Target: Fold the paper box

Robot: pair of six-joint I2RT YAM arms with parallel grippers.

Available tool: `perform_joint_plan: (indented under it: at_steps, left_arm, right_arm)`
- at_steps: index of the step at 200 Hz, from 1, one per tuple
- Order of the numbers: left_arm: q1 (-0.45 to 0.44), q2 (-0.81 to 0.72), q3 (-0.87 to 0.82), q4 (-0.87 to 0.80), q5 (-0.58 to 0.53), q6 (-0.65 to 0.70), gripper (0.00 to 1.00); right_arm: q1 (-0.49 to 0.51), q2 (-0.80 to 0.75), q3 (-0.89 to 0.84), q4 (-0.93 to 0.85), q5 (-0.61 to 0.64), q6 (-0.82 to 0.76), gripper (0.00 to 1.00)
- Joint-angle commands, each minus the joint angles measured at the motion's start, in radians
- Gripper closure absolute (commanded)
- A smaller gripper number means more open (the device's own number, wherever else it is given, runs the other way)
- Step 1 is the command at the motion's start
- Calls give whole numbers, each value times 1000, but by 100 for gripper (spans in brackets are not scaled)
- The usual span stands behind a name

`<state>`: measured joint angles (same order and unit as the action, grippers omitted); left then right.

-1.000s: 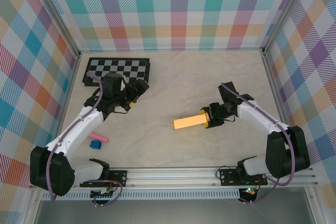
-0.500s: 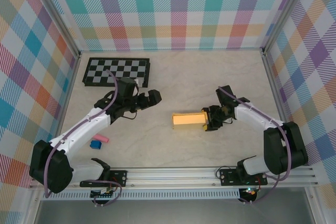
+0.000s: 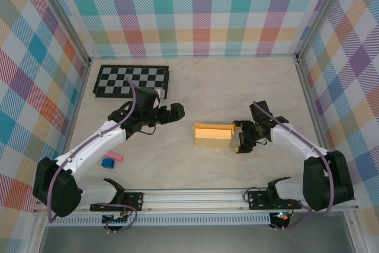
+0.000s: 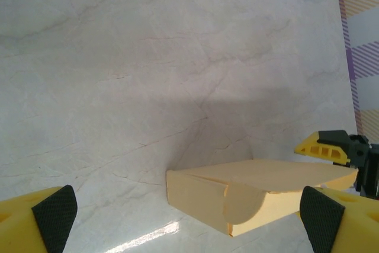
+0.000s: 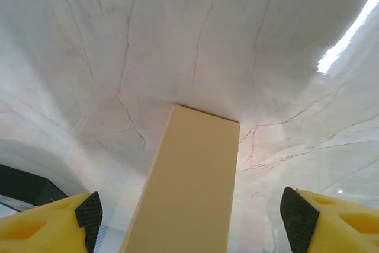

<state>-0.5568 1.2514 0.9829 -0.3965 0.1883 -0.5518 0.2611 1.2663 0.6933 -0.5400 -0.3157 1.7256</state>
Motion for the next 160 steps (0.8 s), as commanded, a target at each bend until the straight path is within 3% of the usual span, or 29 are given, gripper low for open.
perform_joint_plan:
  at_steps: [1, 30, 46, 58, 78, 100, 116, 132, 146, 154, 160]
  left_arm:
    - [-39, 19, 68, -59, -15, 82, 3]
    - [-96, 47, 126, -125, -56, 136, 6]
    - [-135, 63, 156, -177, -90, 193, 9]
    - [-162, 76, 173, -208, -107, 223, 15]
    - [-215, 88, 189, -248, -154, 248, 22]
    - [-270, 59, 155, -249, -208, 297, 39]
    - [-281, 24, 103, -207, -214, 337, 52]
    - [-285, -9, 36, -97, -181, 390, 50]
    - [-285, -28, -25, 41, -154, 435, 42]
    - [-284, -33, -61, 127, -140, 472, 34]
    - [-284, -37, -86, 191, -139, 491, 21]
  right_arm:
    - [-82, -44, 16, -179, 54, -32, 19]
    - [-202, -36, 130, -331, 95, -411, 20]
    - [-207, -6, 229, -391, 134, -657, 22]
    - [-203, -1, 287, -415, 125, -839, 29]
    - [-184, -67, 334, -433, 150, -1043, 35]
    - [-152, -163, 326, -399, 98, -1239, 36]
    - [-48, -231, 289, -341, 113, -1408, 38]
    - [62, -296, 238, -258, 167, -1537, 37]
    - [90, -346, 175, -157, 143, -1623, 37]
    - [90, -365, 139, -107, 137, -1658, 37]
    - [89, -369, 124, -91, 138, -1679, 37]
